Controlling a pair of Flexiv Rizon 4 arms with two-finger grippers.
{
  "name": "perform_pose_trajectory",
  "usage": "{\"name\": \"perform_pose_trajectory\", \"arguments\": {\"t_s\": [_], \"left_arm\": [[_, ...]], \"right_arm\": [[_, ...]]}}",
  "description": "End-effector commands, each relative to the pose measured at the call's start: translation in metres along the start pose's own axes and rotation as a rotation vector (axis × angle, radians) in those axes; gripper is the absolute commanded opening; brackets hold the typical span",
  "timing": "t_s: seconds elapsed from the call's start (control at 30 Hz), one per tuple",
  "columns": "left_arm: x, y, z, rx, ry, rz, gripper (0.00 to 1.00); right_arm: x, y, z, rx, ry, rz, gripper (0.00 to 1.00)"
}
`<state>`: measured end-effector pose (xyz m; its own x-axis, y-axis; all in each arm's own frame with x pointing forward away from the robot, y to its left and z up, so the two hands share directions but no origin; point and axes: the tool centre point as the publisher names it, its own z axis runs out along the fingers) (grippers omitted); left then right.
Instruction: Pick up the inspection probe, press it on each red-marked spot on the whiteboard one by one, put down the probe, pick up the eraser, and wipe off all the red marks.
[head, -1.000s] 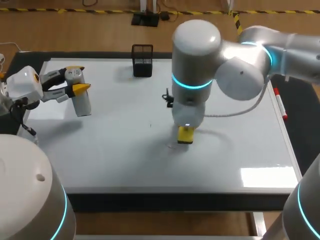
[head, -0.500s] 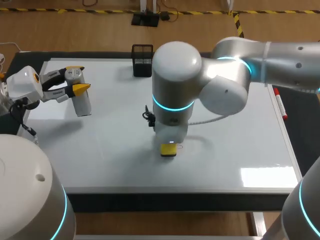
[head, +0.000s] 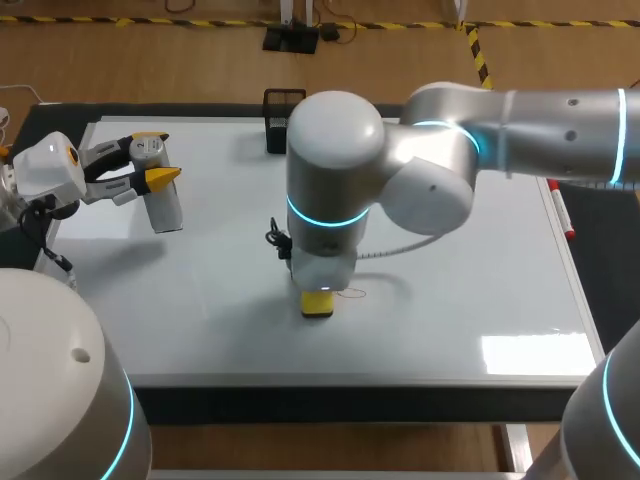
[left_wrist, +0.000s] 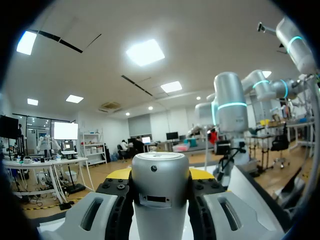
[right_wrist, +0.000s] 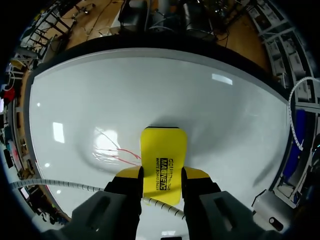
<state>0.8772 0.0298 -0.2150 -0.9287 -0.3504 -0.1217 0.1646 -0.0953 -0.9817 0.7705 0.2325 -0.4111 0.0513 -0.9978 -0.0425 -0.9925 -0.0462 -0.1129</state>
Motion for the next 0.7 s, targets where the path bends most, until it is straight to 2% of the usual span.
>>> {"name": "perform_pose_trajectory", "arguments": {"t_s": [0.03,0.43,0.7], "left_arm": [[0.0,-0.001,0.0,0.001,0.0,0.001,0.0],[0.0,-0.001,0.0,0.001,0.0,0.001,0.0],[0.0,-0.001,0.0,0.001,0.0,0.001,0.0]], "right_arm": [[-0.002,-0.005,0.007,-0.011,0.004,0.003,0.0],[0.006,-0.005,0.013,-0.023,0.018,0.007,0.0],[0.026,-0.004,0.011,-0.017,0.04,0.029,0.0]]}}
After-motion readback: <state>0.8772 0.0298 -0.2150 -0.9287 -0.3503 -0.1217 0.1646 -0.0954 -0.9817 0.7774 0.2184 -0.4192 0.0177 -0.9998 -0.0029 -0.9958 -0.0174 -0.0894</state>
